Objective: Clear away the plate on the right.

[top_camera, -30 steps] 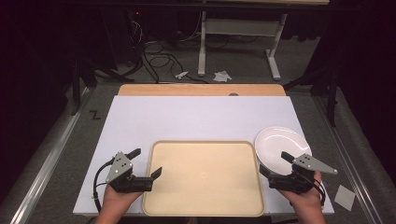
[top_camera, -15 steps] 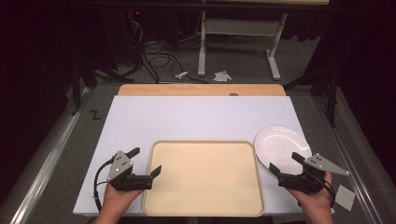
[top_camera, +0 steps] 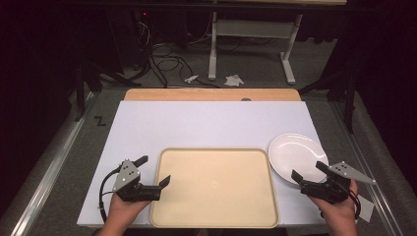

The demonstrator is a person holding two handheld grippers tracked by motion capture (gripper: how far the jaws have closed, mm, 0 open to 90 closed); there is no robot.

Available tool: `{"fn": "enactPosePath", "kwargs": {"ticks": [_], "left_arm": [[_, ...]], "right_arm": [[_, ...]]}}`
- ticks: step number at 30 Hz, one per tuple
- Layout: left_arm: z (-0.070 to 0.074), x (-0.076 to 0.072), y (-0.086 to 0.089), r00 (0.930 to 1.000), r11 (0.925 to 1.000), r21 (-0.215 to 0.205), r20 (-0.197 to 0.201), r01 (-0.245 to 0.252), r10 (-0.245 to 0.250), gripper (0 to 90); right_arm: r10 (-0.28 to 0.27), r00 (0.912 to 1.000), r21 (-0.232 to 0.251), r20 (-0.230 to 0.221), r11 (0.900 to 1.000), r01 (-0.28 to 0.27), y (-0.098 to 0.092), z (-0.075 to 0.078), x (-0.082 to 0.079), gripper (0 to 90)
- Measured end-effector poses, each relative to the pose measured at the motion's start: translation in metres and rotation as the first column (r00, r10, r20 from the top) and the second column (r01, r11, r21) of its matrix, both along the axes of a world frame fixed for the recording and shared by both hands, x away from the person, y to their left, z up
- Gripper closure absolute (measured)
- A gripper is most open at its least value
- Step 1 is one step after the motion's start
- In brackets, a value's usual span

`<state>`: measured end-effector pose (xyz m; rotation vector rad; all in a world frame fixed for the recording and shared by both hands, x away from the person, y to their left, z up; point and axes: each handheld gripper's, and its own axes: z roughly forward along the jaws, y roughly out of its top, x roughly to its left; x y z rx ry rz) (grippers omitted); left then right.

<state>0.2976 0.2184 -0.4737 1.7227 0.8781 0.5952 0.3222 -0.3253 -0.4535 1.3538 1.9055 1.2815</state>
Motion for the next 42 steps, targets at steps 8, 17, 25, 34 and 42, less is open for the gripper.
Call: {"fn": "enactPosePath", "kwargs": {"ticks": [8,17,25,34,42], "left_arm": [[-0.001,0.0,-0.002,0.9997,0.9997,0.005,-0.007,0.025,-0.025,2.3],[-0.001,-0.001,-0.003,0.9995,0.9994,0.015,0.001,0.032,-0.032,3.0],[-0.001,-0.001,-0.004,0.9992,0.9991,0.017,0.003,0.039,-0.039,3.0],[0.001,-0.002,-0.003,0.9992,0.9991,0.017,0.012,0.039,-0.039,2.9],[0.001,-0.003,-0.004,0.999,0.9989,0.016,0.014,0.043,-0.044,2.9]], "right_arm": [[-0.045,0.9983,0.018,-0.036,0.999,0.046,-0.014,-0.006,0.004,0.3],[-0.079,0.994,-0.013,-0.075,0.997,0.079,-0.024,-0.017,0.008,0.3],[-0.093,0.9884,0.004,-0.12,0.996,0.094,-0.029,-0.023,0.011,0.3],[-0.138,0.977,0.14,-0.163,0.977,0.161,-0.034,-0.018,0.008,0.3],[-0.194,0.9448,0.274,-0.264,0.924,0.267,-0.047,-0.023,0.006,0.3]]}}
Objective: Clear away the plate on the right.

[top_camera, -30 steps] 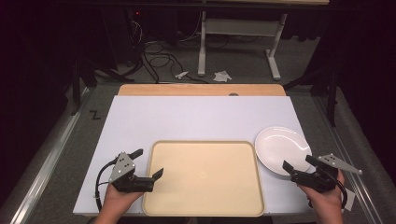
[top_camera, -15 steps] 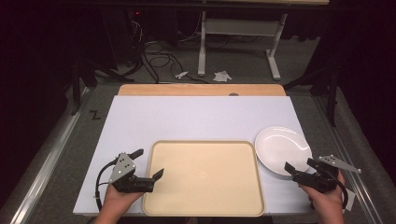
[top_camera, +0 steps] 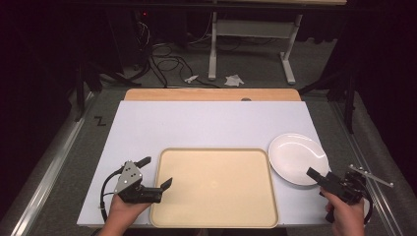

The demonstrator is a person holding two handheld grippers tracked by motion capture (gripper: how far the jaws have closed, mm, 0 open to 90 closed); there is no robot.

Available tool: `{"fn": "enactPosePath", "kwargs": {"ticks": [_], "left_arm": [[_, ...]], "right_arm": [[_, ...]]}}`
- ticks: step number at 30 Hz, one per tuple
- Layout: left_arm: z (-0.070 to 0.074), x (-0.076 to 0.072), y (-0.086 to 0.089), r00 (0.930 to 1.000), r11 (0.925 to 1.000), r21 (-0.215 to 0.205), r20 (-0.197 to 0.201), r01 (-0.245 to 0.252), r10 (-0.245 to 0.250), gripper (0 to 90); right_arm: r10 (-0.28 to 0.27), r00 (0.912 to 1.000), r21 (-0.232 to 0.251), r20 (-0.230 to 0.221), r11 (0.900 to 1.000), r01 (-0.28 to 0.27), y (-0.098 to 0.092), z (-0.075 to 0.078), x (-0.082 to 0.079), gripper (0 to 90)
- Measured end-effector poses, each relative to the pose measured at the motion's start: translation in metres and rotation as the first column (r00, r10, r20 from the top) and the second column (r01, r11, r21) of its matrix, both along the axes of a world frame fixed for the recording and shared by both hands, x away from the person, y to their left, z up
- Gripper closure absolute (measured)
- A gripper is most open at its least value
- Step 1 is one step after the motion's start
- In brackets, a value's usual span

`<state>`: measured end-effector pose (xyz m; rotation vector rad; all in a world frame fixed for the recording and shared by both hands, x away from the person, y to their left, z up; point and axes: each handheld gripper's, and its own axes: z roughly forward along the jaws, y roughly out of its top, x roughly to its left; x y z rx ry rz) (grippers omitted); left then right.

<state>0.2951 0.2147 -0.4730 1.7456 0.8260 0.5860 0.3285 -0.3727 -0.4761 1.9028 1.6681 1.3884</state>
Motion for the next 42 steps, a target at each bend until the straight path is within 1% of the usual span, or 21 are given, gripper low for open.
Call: {"fn": "enactPosePath", "kwargs": {"ticks": [4,6,10,14,16,17,23,25,29,31,32,34,37,39,40,42], "left_arm": [[0.0,0.0,0.0,1.0,1.0,-0.001,0.001,0.002,-0.002,2.9],[0.0,0.0,0.0,1.0,1.0,0.0,0.0,0.002,-0.002,2.9],[0.0,0.0,0.0,1.0,1.0,0.0,-0.003,0.004,-0.004,2.9],[0.0,0.0,0.0,1.0,1.0,-0.002,0.0,0.005,-0.005,2.9],[0.0,0.0,0.0,1.0,1.0,-0.003,0.0,0.005,-0.005,2.9],[0.0,0.0,0.0,1.0,1.0,-0.003,0.0,0.006,-0.006,2.9],[0.0,0.0,0.0,1.0,1.0,-0.002,-0.001,0.009,-0.009,2.9],[0.0,0.0,0.0,0.9999,0.9999,0.001,-0.003,0.011,-0.011,2.9],[-0.001,0.0,-0.001,0.9999,0.9999,0.0,-0.005,0.012,-0.012,2.9],[-0.001,0.0,-0.001,0.9999,0.9999,-0.001,-0.006,0.013,-0.013,2.9],[-0.001,0.0,-0.001,0.9999,0.9999,-0.001,-0.006,0.013,-0.013,2.9],[-0.001,0.0,-0.002,0.9999,0.9999,-0.001,-0.007,0.014,-0.014,2.9],[-0.001,0.0,-0.002,0.9999,0.9999,0.001,-0.007,0.015,-0.015,2.9],[-0.001,0.0,-0.002,0.9999,0.9999,0.0,-0.008,0.015,-0.015,3.0],[-0.001,0.0,-0.001,0.9999,0.9999,-0.001,-0.008,0.015,-0.015,3.0],[-0.001,0.0,-0.001,0.9998,0.9999,0.0,-0.009,0.015,-0.015,3.0]], "right_arm": [[-0.025,0.9995,0.06,-0.018,0.998,0.026,-0.006,-0.003,0.0,2.0],[-0.036,0.9985,0.085,-0.041,0.996,0.039,-0.009,-0.005,0.0,3.6],[-0.043,0.9967,0.107,-0.068,0.993,0.05,-0.011,-0.008,0.0,6.2],[-0.054,0.9945,0.138,-0.09,0.988,0.066,-0.013,-0.01,0.0,7.8],[-0.057,0.9927,0.165,-0.106,0.983,0.074,-0.015,-0.011,0.0,8.4],[-0.056,0.9927,0.18,-0.107,0.981,0.075,-0.016,-0.012,0.0,8.6],[-0.064,0.9881,0.225,-0.14,0.97,0.095,-0.02,-0.017,-0.001,9.4],[-0.065,0.9862,0.247,-0.153,0.964,0.101,-0.021,-0.019,0.0,10.1],[-0.064,0.9837,0.27,-0.168,0.957,0.109,-0.022,-0.022,0.0,11.6],[-0.062,0.9821,0.272,-0.178,0.956,0.11,-0.022,-0.023,0.0,12.2],[-0.067,0.9803,0.277,-0.185,0.954,0.118,-0.022,-0.023,0.0,12.2],[-0.062,0.9776,0.276,-0.201,0.954,0.118,-0.022,-0.025,0.001,12.4],[-0.064,0.9765,0.286,-0.206,0.95,0.122,-0.022,-0.027,0.002,12.7],[-0.062,0.9755,0.299,-0.211,0.946,0.125,-0.022,-0.027,0.002,12.9],[-0.065,0.9741,0.309,-0.216,0.942,0.132,-0.022,-0.027,0.002,13.1],[-0.072,0.9744,0.318,-0.213,0.938,0.139,-0.024,-0.029,0.003,13.6]]}}
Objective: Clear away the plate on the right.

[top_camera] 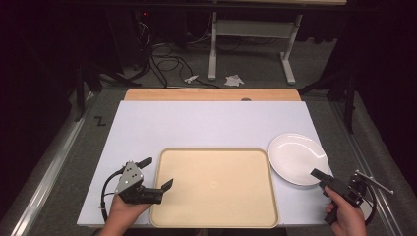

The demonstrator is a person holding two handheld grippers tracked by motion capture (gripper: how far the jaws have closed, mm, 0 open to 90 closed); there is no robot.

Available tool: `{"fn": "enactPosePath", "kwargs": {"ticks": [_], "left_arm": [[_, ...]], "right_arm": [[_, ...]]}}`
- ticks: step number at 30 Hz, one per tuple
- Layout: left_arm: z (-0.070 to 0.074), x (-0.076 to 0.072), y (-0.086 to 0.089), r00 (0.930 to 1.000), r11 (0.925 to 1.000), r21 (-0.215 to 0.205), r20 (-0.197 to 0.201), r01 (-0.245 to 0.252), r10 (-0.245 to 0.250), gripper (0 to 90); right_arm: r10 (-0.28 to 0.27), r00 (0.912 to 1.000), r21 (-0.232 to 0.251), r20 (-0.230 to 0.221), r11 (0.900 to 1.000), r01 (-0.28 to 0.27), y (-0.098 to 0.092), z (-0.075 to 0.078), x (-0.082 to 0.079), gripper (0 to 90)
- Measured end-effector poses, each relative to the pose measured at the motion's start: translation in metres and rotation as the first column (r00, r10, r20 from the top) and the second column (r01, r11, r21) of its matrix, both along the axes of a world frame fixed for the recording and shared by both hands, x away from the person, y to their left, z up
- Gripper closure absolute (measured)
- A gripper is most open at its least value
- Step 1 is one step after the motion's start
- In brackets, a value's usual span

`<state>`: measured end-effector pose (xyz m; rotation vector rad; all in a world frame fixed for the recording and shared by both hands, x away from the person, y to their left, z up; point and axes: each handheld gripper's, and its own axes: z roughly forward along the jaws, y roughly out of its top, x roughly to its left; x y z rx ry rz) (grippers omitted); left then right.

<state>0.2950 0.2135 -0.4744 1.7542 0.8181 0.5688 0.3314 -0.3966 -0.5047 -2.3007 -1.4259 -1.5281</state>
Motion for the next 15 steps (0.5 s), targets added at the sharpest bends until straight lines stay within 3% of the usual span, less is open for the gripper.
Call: {"fn": "enactPosePath", "kwargs": {"ticks": [3,10,15], "left_arm": [[0.0,-0.0006,0.0005,1.0,1.0,0.003,0.002,0.0,0.0,3.0],[-0.0002,-0.0024,0.0025,1.0,1.0,0.002,0.001,-0.001,0.001,3.0],[-0.0001,-0.0033,0.0027,1.0,1.0,0.002,0.001,0.0,0.0,3.2]], "right_arm": [[-0.017,0.9999,0.036,0.0,0.999,0.017,-0.0028,-0.0015,0.0009,14.0],[-0.02,0.9998,0.049,0.003,0.999,0.02,-0.0032,-0.0038,0.0053,16.2],[-0.017,0.9998,0.047,-0.005,0.999,0.017,-0.0053,-0.0057,0.0055,28.7]]}}
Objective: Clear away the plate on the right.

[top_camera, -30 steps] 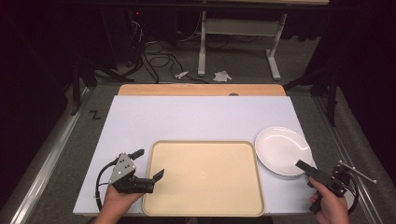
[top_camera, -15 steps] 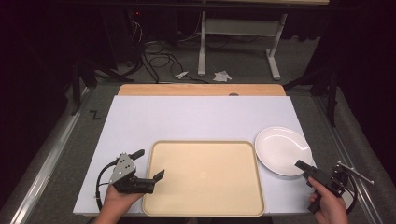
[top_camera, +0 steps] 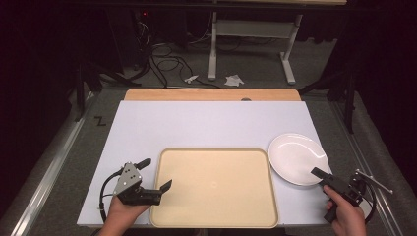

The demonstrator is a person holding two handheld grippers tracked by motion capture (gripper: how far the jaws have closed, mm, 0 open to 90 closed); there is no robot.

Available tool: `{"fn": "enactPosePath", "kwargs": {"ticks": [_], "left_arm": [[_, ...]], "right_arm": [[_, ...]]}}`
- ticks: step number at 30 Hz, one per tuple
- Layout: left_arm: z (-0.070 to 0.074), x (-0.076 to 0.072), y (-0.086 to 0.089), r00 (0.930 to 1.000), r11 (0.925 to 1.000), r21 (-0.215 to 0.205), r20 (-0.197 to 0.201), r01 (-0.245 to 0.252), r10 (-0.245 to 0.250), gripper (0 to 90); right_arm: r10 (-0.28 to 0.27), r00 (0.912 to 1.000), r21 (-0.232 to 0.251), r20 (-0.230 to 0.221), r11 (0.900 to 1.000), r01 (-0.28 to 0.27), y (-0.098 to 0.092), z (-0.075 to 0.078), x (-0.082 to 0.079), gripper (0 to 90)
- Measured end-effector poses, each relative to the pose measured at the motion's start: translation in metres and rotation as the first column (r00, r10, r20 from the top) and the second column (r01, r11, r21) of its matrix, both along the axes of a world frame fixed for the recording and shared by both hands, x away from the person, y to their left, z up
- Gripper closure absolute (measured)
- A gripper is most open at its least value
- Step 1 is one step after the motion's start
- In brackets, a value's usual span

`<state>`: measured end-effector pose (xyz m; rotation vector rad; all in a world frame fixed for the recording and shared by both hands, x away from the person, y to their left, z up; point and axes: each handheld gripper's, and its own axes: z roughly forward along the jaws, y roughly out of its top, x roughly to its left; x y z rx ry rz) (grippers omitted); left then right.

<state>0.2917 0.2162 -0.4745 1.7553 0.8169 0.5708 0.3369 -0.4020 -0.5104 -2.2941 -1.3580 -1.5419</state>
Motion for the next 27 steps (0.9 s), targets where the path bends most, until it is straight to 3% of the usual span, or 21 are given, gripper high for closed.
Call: {"fn": "enactPosePath", "kwargs": {"ticks": [14,20,27], "left_arm": [[0.001,-0.001,0.0,0.9999,0.9999,0.0,0.001,0.012,-0.012,3.8],[0.001,-0.001,-0.001,0.9999,0.9999,-0.002,0.001,0.015,-0.015,4.4],[-0.001,0.0,-0.004,0.9997,0.9997,0.007,-0.005,0.024,-0.024,5.0]], "right_arm": [[-0.021,0.9985,0.048,-0.051,0.999,0.023,-0.014,-0.009,0.0,62.3],[-0.049,0.9963,0.05,-0.07,0.997,0.053,-0.015,-0.009,0.002,66.0],[-0.087,0.9936,0.117,-0.071,0.989,0.095,-0.019,-0.014,0.004,68.5]]}}
